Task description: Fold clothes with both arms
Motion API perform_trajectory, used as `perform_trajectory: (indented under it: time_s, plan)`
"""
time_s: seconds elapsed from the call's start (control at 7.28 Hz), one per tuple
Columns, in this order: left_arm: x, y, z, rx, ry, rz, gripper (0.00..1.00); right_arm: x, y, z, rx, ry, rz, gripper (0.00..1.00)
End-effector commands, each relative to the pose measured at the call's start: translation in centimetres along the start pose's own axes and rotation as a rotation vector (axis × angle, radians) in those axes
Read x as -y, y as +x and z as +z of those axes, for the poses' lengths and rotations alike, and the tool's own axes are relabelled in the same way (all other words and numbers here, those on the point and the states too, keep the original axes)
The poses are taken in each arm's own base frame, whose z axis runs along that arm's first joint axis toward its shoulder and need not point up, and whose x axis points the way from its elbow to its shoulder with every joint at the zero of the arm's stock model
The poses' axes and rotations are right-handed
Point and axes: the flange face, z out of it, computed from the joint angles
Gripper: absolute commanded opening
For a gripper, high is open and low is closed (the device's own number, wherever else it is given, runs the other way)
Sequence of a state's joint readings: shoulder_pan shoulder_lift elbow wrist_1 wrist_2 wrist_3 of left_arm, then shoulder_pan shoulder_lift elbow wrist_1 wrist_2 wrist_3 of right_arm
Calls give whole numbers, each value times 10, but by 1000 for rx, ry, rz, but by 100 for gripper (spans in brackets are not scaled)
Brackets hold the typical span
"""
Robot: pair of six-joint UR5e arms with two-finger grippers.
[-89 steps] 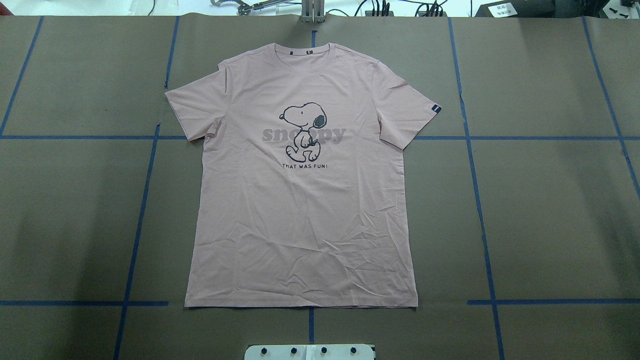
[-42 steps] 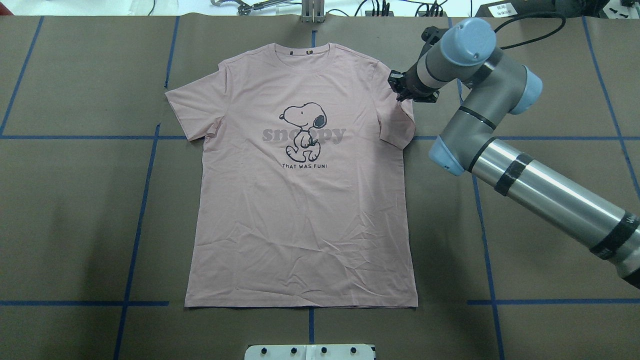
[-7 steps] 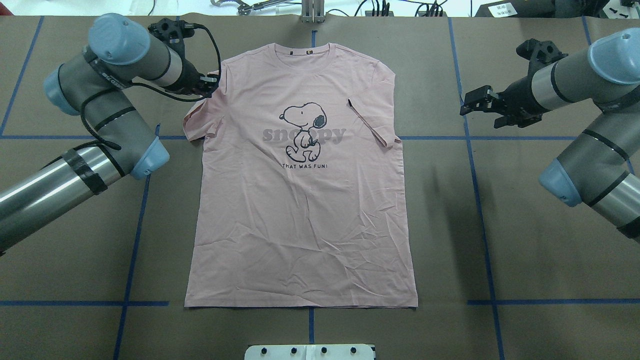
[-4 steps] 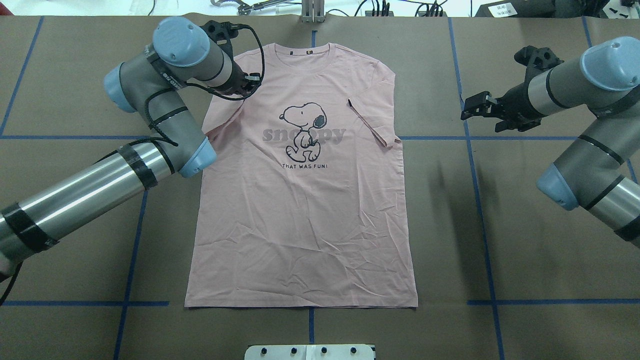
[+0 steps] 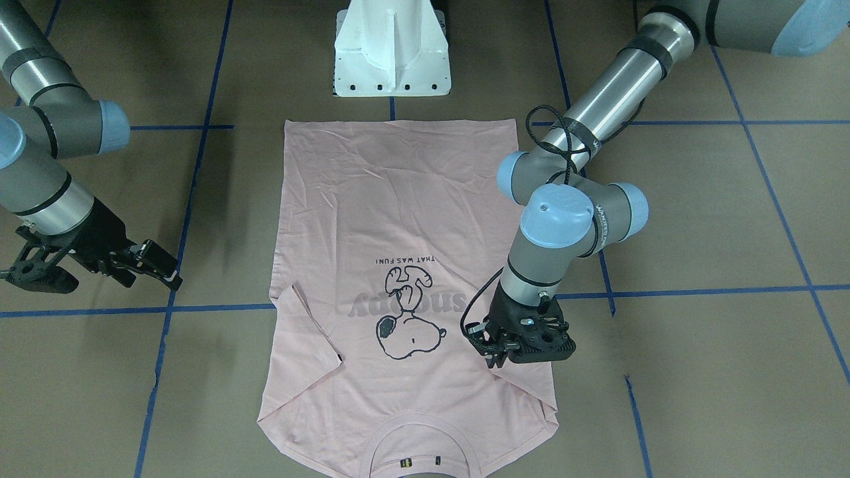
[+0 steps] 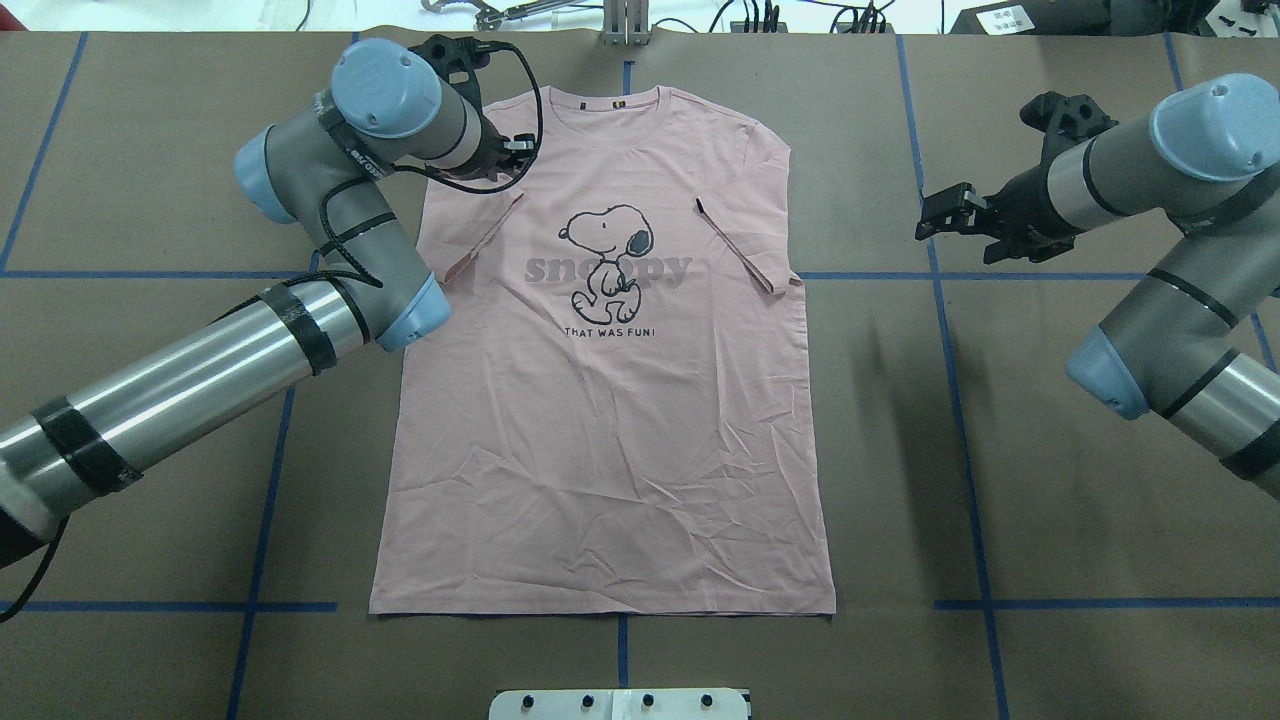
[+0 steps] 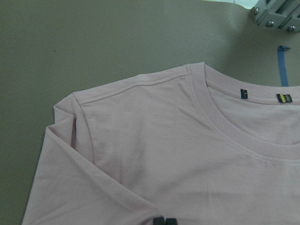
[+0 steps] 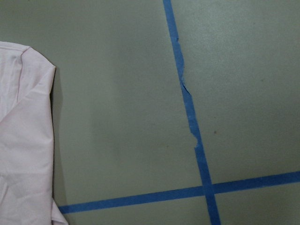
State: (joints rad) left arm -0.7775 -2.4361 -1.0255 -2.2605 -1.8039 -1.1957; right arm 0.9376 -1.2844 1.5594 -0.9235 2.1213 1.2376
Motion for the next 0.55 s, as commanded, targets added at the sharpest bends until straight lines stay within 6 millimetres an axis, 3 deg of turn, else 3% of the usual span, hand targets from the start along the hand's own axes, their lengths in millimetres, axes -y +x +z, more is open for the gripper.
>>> perform_trajectory:
  time_s: [0.0,0.14,0.27,0.41]
  plan:
    - [-44,-5,-40,-98,-3,22,73,-25,-45,-3,58,-20,32,100]
    - [-77,-18,-72,-152,-10,38,73,-71,-81,-2,95,-26,145,100]
    - [-102,-32,-95,-186,-65,38,72,-129,-110,12,108,1,199,100]
    - [-124,-58,-112,-214,-165,28,70,-195,-131,19,131,25,249,100]
